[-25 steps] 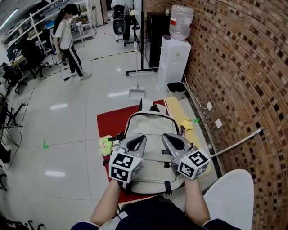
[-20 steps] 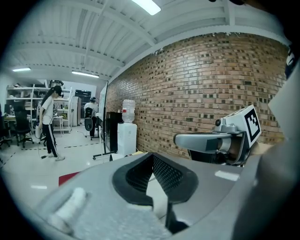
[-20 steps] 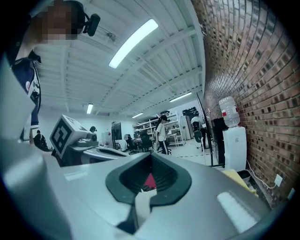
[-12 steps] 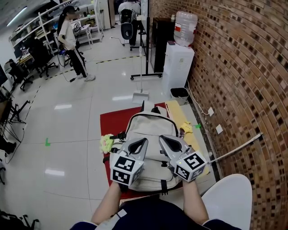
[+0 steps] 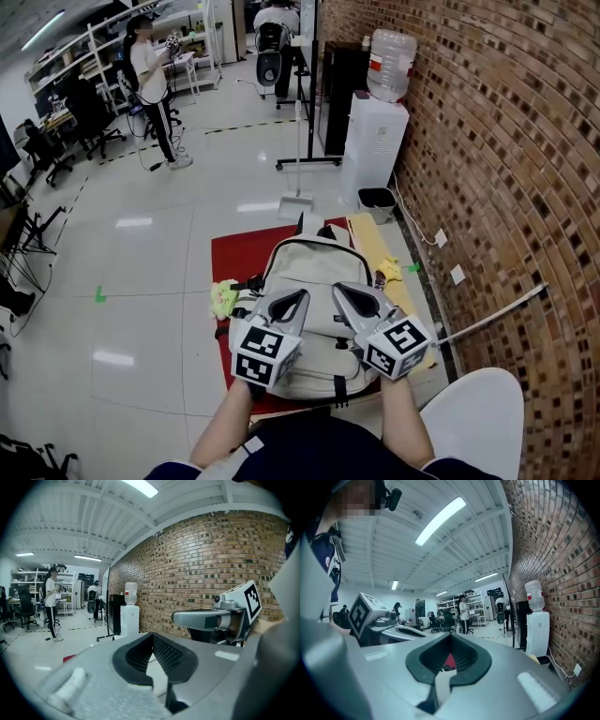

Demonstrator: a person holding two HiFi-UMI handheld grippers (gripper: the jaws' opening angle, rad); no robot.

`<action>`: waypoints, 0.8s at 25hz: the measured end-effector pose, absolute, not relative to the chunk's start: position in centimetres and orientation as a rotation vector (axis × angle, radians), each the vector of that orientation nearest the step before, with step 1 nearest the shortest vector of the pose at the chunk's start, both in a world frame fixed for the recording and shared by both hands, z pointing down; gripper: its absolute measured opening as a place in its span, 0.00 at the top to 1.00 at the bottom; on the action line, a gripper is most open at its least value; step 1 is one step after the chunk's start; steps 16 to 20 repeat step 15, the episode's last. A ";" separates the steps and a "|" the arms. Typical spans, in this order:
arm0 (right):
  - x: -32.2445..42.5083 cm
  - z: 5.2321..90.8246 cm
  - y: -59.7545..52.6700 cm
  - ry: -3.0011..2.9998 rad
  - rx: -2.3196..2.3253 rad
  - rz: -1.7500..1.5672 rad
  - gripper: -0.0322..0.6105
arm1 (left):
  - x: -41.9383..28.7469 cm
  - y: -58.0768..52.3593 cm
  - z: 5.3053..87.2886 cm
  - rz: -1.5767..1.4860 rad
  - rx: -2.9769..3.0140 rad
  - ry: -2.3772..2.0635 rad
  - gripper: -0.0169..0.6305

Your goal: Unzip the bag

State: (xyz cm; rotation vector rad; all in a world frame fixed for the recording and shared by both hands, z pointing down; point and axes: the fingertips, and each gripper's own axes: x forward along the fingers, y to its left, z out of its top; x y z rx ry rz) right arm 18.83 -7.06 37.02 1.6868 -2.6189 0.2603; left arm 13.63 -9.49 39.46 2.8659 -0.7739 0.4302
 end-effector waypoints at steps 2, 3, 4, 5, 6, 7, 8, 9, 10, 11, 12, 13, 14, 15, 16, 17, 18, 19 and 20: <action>18.9 37.0 -7.2 -2.619 1.685 0.258 0.94 | 13.7 -9.5 39.4 0.432 2.867 -0.772 0.97; 18.9 36.9 -7.2 -2.617 1.684 0.257 0.94 | 13.7 -9.5 39.4 0.434 2.868 -0.770 0.97; 18.9 36.9 -7.2 -2.616 1.685 0.257 0.94 | 13.7 -9.5 39.4 0.435 2.869 -0.767 0.97; 18.8 36.9 -7.2 -2.614 1.685 0.256 0.94 | 13.7 -9.5 39.4 0.436 2.871 -0.764 0.97; 18.8 36.9 -7.2 -2.612 1.685 0.255 0.94 | 13.7 -9.4 39.5 0.437 2.872 -0.761 0.97; 18.7 36.9 -7.3 -2.610 1.685 0.252 0.94 | 13.7 -9.4 39.5 0.437 2.873 -0.759 0.97; 18.7 36.8 -7.3 -2.609 1.685 0.250 0.94 | 13.6 -9.5 39.5 0.437 2.873 -0.758 0.97; 18.7 36.8 -7.3 -2.609 1.684 0.248 0.94 | 13.6 -9.5 39.5 0.437 2.873 -0.759 0.97; 18.7 36.7 -7.4 -2.610 1.683 0.247 0.94 | 13.6 -9.5 39.5 0.437 2.873 -0.760 0.97; 18.7 36.6 -7.4 -2.612 1.683 0.246 0.94 | 13.6 -9.6 39.5 0.438 2.873 -0.761 0.97; 18.8 36.6 -7.5 -2.612 1.684 0.244 0.94 | 13.6 -9.7 39.5 0.440 2.872 -0.761 0.97; 18.8 36.5 -7.6 -2.613 1.684 0.243 0.94 | 13.6 -9.8 39.5 0.443 2.872 -0.761 0.97; 18.8 36.5 -7.7 -2.613 1.683 0.242 0.94 | 13.7 -9.8 39.5 0.446 2.871 -0.761 0.97; 18.8 36.4 -7.8 -2.613 1.683 0.241 0.94 | 13.7 -9.9 39.6 0.449 2.870 -0.760 0.97; 18.8 36.4 -7.8 -2.613 1.683 0.241 0.94 | 13.7 -9.9 39.6 0.449 2.870 -0.760 0.97; 18.8 36.4 -7.8 -2.613 1.683 0.241 0.94 | 13.7 -9.9 39.6 0.449 2.870 -0.760 0.97; 18.8 36.4 -7.8 -2.613 1.683 0.241 0.94 | 13.7 -9.9 39.6 0.449 2.870 -0.760 0.97; 18.8 36.4 -7.8 -2.613 1.683 0.241 0.94 | 13.7 -9.9 39.6 0.449 2.870 -0.760 0.97; 18.8 36.4 -7.8 -2.613 1.683 0.241 0.94 | 13.7 -9.9 39.6 0.449 2.870 -0.760 0.97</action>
